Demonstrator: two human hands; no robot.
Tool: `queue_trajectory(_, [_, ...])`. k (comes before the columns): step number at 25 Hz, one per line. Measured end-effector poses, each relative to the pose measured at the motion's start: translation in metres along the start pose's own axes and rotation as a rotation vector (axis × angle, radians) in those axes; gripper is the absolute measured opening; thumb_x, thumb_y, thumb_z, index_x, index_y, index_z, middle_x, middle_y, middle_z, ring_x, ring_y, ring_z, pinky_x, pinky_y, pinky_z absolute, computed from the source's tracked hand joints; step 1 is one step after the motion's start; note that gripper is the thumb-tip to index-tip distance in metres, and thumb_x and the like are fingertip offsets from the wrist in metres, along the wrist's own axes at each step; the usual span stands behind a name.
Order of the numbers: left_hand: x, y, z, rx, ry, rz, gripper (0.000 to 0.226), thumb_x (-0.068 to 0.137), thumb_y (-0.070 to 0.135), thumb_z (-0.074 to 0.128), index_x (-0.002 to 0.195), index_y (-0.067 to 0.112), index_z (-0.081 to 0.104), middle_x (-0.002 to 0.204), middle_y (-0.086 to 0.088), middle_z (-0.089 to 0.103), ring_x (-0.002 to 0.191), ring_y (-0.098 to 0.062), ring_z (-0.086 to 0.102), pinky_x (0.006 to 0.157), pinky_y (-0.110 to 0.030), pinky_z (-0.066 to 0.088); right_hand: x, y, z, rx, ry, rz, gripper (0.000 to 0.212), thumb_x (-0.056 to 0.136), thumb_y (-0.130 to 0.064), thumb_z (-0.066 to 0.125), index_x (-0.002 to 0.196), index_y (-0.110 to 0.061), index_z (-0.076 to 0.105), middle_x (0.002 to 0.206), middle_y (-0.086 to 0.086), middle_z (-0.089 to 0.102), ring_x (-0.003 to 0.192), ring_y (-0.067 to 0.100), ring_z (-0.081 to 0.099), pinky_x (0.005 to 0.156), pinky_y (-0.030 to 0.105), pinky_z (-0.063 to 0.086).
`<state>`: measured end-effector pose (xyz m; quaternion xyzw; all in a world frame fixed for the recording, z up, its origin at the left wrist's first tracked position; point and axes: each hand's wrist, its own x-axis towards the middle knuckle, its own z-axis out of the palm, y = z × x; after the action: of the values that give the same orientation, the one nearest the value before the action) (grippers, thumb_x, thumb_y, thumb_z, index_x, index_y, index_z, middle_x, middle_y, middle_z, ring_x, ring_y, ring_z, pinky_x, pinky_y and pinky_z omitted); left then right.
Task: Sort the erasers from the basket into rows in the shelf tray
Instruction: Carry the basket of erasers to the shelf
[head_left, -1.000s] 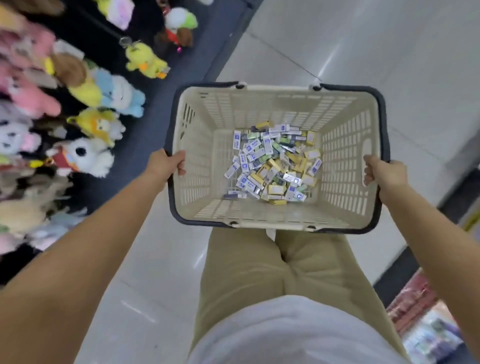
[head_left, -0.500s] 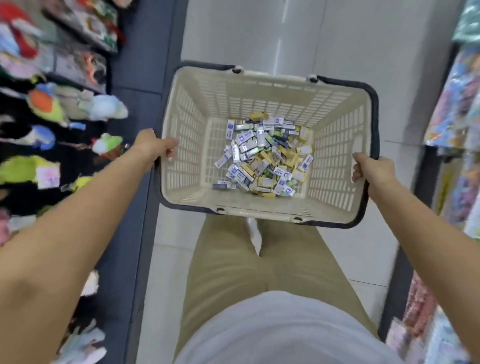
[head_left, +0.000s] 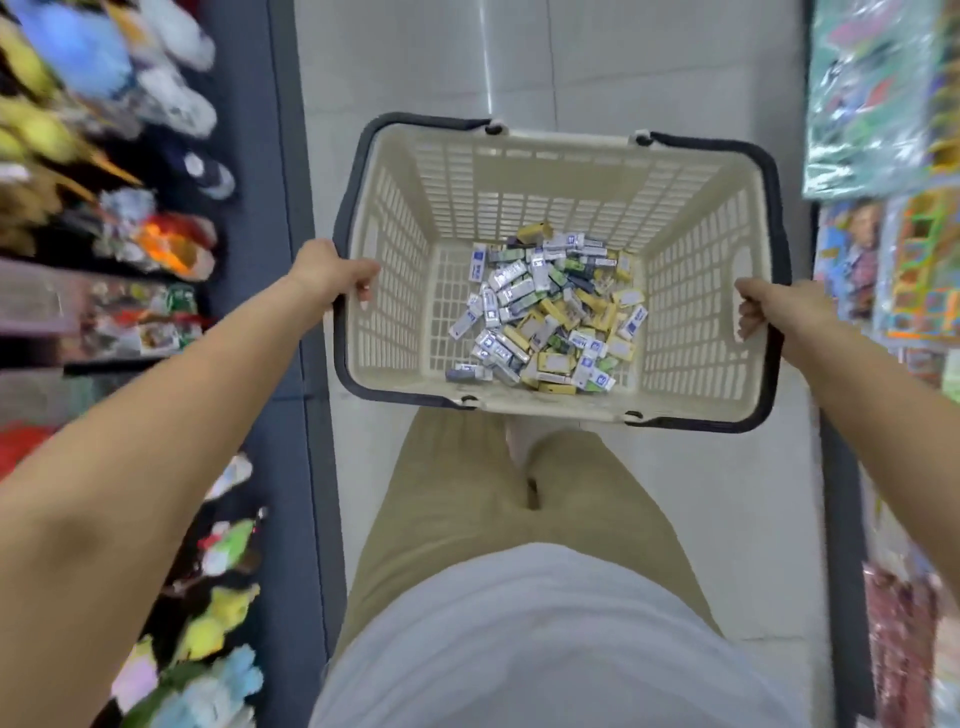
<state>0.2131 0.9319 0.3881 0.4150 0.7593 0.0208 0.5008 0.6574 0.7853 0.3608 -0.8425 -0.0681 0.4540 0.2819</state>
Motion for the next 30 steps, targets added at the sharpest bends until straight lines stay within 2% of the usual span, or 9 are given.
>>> queue_trajectory(2, [0.028,0.063,-0.016,0.024,-0.027,0.031,0.034,0.083,0.024,0.067,0.072,0.017,0.035,0.065,-0.006,0.060,0.076,-0.022,0.053,0.051,-0.028,0.033,0.017,-0.043,0.007,0.041,0.010,0.027,0.023,0.084,-0.017,0.061,0.066,-0.011,0.049,0.052,0.005,0.046,0.028,0.011,0.037,0.040,0.022,0.037])
queue_trajectory(4, [0.061,0.125,-0.028,0.032,-0.045,0.071,0.032,0.084,0.024,0.067,0.073,0.017,0.038,0.069,-0.006,0.060,0.069,-0.022,0.056,0.052,-0.028,0.034,0.040,-0.086,0.013,0.096,0.026,0.046,0.022,0.084,-0.017,0.061,0.067,-0.012,0.048,0.053,0.004,0.044,0.028,0.011,0.037,0.040,0.022,0.036])
queue_trajectory(9, [0.145,0.256,-0.035,0.062,-0.023,0.138,0.025,0.086,0.024,0.065,0.076,0.015,0.043,0.070,-0.003,0.055,0.047,-0.007,0.057,0.055,-0.024,0.043,0.118,-0.186,0.028,0.161,0.029,0.055,0.019,0.082,-0.019,0.061,0.071,-0.013,0.048,0.059,0.006,0.043,0.029,0.011,0.038,0.043,0.025,0.037])
queue_trajectory(12, [0.193,0.331,-0.034,0.126,0.009,0.144,0.030,0.086,0.027,0.063,0.069,0.015,0.041,0.065,-0.002,0.053,0.032,0.002,0.049,0.047,-0.017,0.041,0.172,-0.251,0.035,0.161,0.051,0.052,0.017,0.079,-0.016,0.062,0.070,-0.009,0.050,0.057,0.007,0.045,0.029,0.012,0.040,0.041,0.025,0.040])
queue_trajectory(16, [0.252,0.439,-0.040,0.116,0.002,0.125,0.029,0.086,0.031,0.064,0.072,0.015,0.044,0.065,-0.001,0.054,0.042,-0.004,0.050,0.051,-0.018,0.039,0.229,-0.348,0.036,0.160,0.039,0.091,0.016,0.080,-0.015,0.059,0.068,-0.010,0.049,0.052,0.005,0.045,0.029,0.013,0.039,0.041,0.024,0.038])
queue_trajectory(19, [0.298,0.516,-0.045,0.119,-0.033,0.151,0.026,0.086,0.029,0.064,0.075,0.014,0.047,0.064,-0.002,0.053,0.041,-0.005,0.051,0.054,-0.021,0.042,0.265,-0.421,0.040,0.170,0.047,0.102,0.017,0.081,-0.013,0.056,0.067,-0.011,0.047,0.054,0.005,0.043,0.029,0.012,0.038,0.040,0.024,0.038])
queue_trajectory(21, [0.335,0.564,-0.049,0.114,-0.050,0.184,0.024,0.086,0.026,0.064,0.076,0.013,0.048,0.063,-0.003,0.051,0.037,-0.005,0.049,0.051,-0.021,0.041,0.290,-0.465,0.047,0.185,0.070,0.103,0.018,0.082,-0.011,0.054,0.066,-0.010,0.047,0.057,0.007,0.042,0.028,0.012,0.037,0.039,0.023,0.037])
queue_trajectory(24, [0.398,0.641,-0.050,0.123,-0.084,0.230,0.025,0.087,0.024,0.062,0.069,0.015,0.047,0.060,-0.003,0.048,0.043,-0.013,0.046,0.042,-0.019,0.040,0.331,-0.532,0.064,0.224,0.111,0.108,0.019,0.083,-0.010,0.053,0.065,-0.009,0.046,0.057,0.007,0.041,0.027,0.011,0.037,0.036,0.018,0.036])
queue_trajectory(30, [0.512,0.807,-0.074,0.176,-0.095,0.272,0.025,0.086,0.025,0.061,0.068,0.015,0.047,0.061,-0.005,0.050,0.048,-0.017,0.047,0.053,-0.028,0.042,0.400,-0.676,0.096,0.302,0.183,0.123,0.022,0.086,-0.008,0.050,0.067,-0.010,0.040,0.049,0.006,0.042,0.026,0.010,0.034,0.034,0.017,0.034])
